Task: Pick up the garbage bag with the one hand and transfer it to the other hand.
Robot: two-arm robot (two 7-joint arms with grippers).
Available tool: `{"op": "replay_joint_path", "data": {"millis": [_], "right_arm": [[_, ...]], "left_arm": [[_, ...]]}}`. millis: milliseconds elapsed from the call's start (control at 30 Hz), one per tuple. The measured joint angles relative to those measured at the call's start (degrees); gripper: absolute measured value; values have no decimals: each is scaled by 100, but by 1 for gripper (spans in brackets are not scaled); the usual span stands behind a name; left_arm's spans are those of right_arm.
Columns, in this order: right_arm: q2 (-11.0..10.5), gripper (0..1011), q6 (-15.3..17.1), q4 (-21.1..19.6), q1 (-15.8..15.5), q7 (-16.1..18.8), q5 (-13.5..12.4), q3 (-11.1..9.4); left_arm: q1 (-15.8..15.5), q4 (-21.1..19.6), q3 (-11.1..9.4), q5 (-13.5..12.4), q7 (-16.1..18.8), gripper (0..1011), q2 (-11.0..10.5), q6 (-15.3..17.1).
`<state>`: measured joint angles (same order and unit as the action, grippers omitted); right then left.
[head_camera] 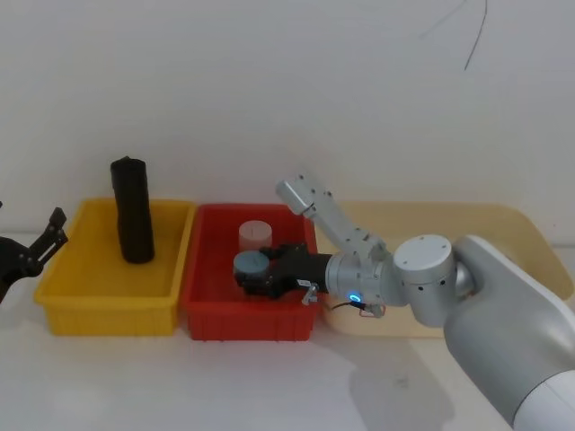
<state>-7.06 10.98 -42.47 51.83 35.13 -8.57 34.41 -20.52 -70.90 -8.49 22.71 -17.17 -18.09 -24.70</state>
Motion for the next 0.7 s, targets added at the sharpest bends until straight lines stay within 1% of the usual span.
{"op": "replay_joint_path", "data": {"millis": [67,133,200,233,333,433,567,667,700], "right_arm": [[-18,683,23,-54,-13,46,-6,3],[-65,684,72,-207,-47,119,-30,4],[-96,683,94,-289,-70,147,-44,1],[-125,683,113,-406,-90,164,-60,-11],[-184,683,141,-580,-129,185,-93,-45],[-284,684,161,-905,-206,187,-167,-131],[-367,683,161,-1157,-272,155,-245,-235],[-464,683,142,-1428,-358,89,-327,-369],[-512,683,126,-1548,-399,39,-375,-442]], "left_arm": [[0,0,0,0,0,1002,0,0],[0,0,0,0,0,1002,0,0],[0,0,0,0,0,1002,0,0],[0,0,0,0,0,1002,0,0],[0,0,0,0,0,1002,0,0],[0,0,0,0,0,1001,0,0],[0,0,0,0,0,1002,0,0],[0,0,0,0,0,1002,0,0],[0,0,0,0,0,1001,0,0]]}}
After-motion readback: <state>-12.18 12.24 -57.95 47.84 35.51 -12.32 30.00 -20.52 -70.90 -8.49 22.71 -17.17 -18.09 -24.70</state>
